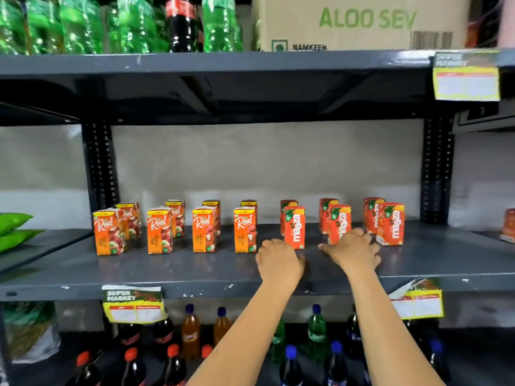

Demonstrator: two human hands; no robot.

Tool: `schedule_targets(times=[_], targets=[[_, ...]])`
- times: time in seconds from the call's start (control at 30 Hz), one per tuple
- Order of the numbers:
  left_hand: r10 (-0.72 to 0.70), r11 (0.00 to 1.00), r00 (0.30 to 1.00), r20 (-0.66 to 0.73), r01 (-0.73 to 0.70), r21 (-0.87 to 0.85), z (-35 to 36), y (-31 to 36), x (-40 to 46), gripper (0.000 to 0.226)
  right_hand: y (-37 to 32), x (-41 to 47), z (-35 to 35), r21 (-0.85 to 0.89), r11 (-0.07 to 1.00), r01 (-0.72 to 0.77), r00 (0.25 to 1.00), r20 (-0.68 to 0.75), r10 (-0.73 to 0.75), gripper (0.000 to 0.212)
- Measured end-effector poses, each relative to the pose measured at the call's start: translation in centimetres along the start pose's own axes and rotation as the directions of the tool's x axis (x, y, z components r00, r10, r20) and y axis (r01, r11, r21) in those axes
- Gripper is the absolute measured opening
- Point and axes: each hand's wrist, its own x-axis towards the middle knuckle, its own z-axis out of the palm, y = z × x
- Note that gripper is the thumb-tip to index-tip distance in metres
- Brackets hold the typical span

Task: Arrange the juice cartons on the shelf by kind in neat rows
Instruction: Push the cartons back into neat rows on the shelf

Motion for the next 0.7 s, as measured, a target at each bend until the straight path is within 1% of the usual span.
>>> schedule_targets(times=[0.1, 0.17, 0.23, 0.33, 0.4, 0.57, 0.7], targets=[[-0.109, 0.988, 0.991, 0.080, 0.117, -0.106, 1.2, 2.1, 1.9, 0.079, 0.9, 3.2, 0.1, 0.076, 0.997, -0.015, 0.992, 0.128, 0.005, 0.100], [-0.169, 0.975, 0.980, 0.109, 0.182, -0.128, 1.7, 2.9, 2.9, 0.086, 1.0, 4.3, 0.4, 0.076, 0.997, 0.000, 0.990, 0.143, -0.011, 0.098], [-0.200, 0.968, 0.975, 0.098, 0.212, -0.138, 2.2, 3.2, 3.7, 0.087, 1.2, 4.5, 0.9, 0.032, 0.999, 0.037, 0.994, 0.099, -0.040, 0.090], [-0.215, 0.962, 0.975, 0.056, 0.221, -0.158, 2.6, 3.2, 4.3, 0.076, 1.5, 4.7, 1.5, -0.004, 0.997, 0.074, 0.997, 0.019, -0.074, 0.069], [-0.216, 0.963, 0.975, 0.047, 0.220, -0.155, 2.7, 3.2, 4.4, 0.070, 1.6, 4.7, 1.6, -0.017, 0.996, 0.086, 0.996, -0.004, -0.086, 0.062], [-0.202, 0.972, 0.979, 0.030, 0.204, -0.113, 2.7, 3.3, 4.4, 0.066, 1.5, 4.9, 1.8, -0.072, 0.994, 0.080, 0.996, -0.029, -0.082, 0.058], [-0.200, 0.975, 0.980, 0.022, 0.201, -0.091, 2.7, 3.3, 4.3, 0.066, 1.6, 5.2, 2.0, -0.087, 0.993, 0.076, 0.997, -0.013, -0.078, 0.057]])
